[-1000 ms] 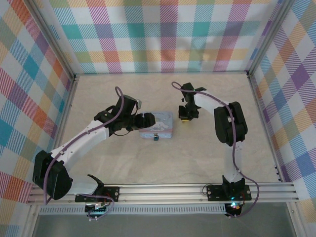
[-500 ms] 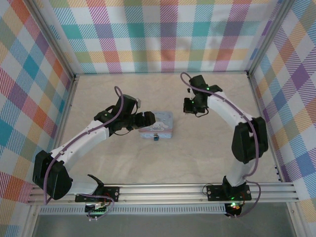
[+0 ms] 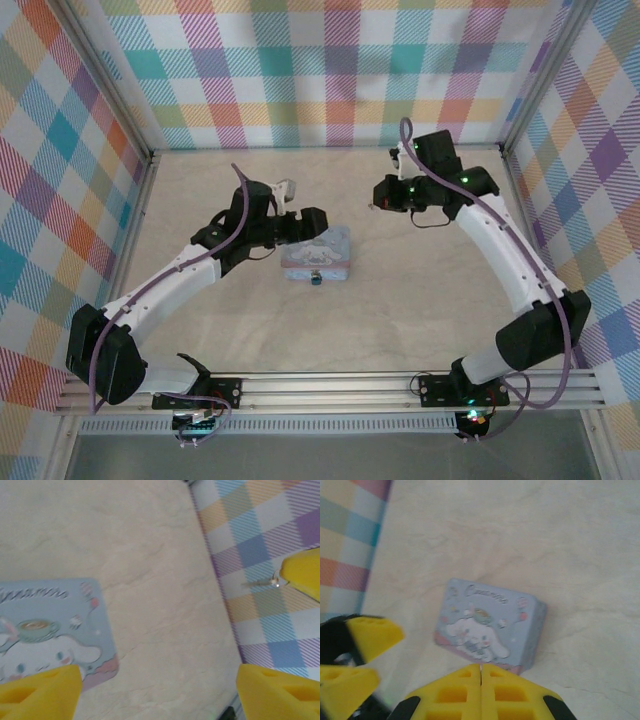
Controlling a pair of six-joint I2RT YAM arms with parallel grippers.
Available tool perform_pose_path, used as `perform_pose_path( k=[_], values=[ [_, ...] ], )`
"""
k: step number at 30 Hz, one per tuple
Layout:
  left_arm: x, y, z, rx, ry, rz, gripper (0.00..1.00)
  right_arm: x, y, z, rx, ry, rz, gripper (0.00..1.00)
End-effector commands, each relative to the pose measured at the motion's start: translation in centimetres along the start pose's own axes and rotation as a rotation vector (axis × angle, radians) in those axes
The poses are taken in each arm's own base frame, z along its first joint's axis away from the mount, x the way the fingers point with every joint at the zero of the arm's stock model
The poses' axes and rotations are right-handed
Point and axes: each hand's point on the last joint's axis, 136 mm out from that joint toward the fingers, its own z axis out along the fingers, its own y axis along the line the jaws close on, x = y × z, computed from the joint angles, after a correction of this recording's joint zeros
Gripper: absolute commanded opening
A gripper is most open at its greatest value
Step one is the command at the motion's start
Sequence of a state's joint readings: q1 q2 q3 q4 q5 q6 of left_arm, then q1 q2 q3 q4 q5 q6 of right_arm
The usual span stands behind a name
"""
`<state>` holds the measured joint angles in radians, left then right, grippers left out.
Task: Unlock a padlock with a key
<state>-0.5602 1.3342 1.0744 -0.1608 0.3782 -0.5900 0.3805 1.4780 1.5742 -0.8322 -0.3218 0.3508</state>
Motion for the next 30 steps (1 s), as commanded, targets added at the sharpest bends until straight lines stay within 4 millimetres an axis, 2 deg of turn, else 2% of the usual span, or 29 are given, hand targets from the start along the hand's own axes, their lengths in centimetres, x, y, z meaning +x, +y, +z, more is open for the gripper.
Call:
perform_pose_path(
  k=[1,6,11,18,21,25,30],
  values=[
    [-1.8,-3.9,-1.0,0.188,-0.062,0.075,0.78,0.4,3.7,-2.4,-0.166,0.020,-0.002,0.00],
    [-2.6,-7.1,-1.8,0.347,-0.087,0.139,0.72,1.0,6.5,-4.0,-0.308,0.038,0.009,0.01],
    [-2.6,-9.6,-2.1,0.473,-0.072,0.184,0.67,1.7,8.2,-4.6,-0.415,0.070,0.027,0.01],
    [-1.1,-12.0,-1.8,0.562,-0.007,0.244,0.66,2.2,8.7,-4.6,-0.472,0.090,0.047,0.01],
    [-0.6,-12.5,-1.6,0.574,0.006,0.256,0.72,2.2,9.2,-4.7,-0.501,0.093,0.050,0.01],
    [-0.5,-13.2,-1.8,0.600,0.002,0.270,0.75,2.2,9.4,-4.8,-0.520,0.098,0.056,0.01],
    [-0.3,-14.2,-2.3,0.631,0.003,0.290,0.68,2.4,9.4,-4.7,-0.528,0.099,0.062,0.01]
  ],
)
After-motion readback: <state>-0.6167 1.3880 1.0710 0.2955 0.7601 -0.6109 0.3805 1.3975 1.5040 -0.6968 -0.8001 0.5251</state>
